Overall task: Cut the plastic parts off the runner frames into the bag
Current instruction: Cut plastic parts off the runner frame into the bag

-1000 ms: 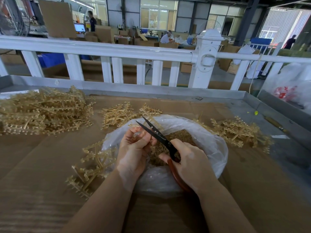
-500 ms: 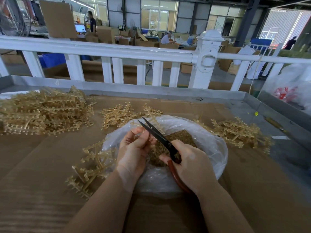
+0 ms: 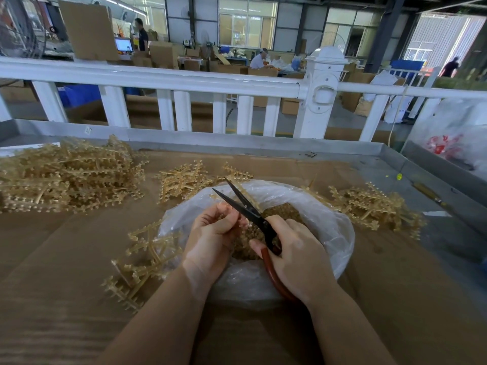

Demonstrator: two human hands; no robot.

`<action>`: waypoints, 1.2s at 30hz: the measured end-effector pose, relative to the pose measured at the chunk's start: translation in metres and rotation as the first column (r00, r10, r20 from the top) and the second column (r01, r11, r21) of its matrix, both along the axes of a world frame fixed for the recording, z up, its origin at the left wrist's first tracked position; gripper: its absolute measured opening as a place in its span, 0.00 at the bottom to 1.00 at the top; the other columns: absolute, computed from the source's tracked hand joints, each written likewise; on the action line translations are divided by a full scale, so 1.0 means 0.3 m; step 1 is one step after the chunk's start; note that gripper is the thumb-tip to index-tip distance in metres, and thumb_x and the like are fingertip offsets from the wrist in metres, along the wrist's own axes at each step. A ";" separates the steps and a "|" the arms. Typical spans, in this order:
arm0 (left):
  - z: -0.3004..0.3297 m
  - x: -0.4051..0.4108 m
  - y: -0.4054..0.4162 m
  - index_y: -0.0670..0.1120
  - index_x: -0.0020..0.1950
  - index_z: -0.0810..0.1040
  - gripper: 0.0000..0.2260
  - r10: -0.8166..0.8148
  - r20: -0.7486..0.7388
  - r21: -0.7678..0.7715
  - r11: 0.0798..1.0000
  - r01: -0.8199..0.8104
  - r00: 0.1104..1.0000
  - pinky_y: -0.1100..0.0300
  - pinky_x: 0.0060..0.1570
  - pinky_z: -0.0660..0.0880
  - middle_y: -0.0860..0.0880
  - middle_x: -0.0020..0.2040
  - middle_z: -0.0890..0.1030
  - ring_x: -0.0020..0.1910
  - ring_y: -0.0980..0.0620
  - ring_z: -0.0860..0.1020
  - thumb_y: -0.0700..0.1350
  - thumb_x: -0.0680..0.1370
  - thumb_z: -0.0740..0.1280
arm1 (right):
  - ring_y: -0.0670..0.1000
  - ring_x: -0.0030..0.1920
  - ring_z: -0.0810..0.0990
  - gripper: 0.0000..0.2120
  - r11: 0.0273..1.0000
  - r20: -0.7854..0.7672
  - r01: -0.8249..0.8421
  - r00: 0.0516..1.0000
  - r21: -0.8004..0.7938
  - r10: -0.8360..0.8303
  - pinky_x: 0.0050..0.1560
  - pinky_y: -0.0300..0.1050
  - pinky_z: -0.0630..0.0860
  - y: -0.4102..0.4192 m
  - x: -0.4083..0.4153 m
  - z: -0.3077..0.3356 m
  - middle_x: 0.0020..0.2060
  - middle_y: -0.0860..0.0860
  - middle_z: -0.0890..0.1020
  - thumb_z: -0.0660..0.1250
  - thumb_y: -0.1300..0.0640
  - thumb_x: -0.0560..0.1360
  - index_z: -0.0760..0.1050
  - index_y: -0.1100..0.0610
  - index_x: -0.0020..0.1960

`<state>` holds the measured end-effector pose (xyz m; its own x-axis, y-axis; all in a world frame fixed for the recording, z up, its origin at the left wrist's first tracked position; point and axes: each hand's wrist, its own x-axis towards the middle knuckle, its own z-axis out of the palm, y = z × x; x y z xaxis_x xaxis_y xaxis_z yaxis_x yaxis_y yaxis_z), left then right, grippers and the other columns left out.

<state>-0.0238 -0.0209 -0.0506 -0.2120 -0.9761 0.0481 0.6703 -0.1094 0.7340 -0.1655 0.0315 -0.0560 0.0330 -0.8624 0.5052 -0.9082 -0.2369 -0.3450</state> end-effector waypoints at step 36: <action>-0.013 0.000 -0.021 0.40 0.44 0.77 0.07 0.050 -0.055 0.045 0.998 -0.047 0.997 0.65 0.32 0.77 0.48 0.33 0.79 0.30 0.55 0.77 0.35 0.68 0.66 | 0.42 0.41 0.73 0.15 0.998 0.165 0.022 0.986 -0.060 -0.012 0.41 0.36 0.70 -0.004 -0.008 0.020 0.37 0.41 0.75 0.62 0.39 0.73 0.75 0.49 0.52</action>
<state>-0.0239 -0.0271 -0.0546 -0.1624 -0.9866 0.0159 0.7153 -0.1066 0.6907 -0.1679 0.0304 -0.0501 -0.0692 -0.8294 0.5543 -0.8446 -0.2471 -0.4751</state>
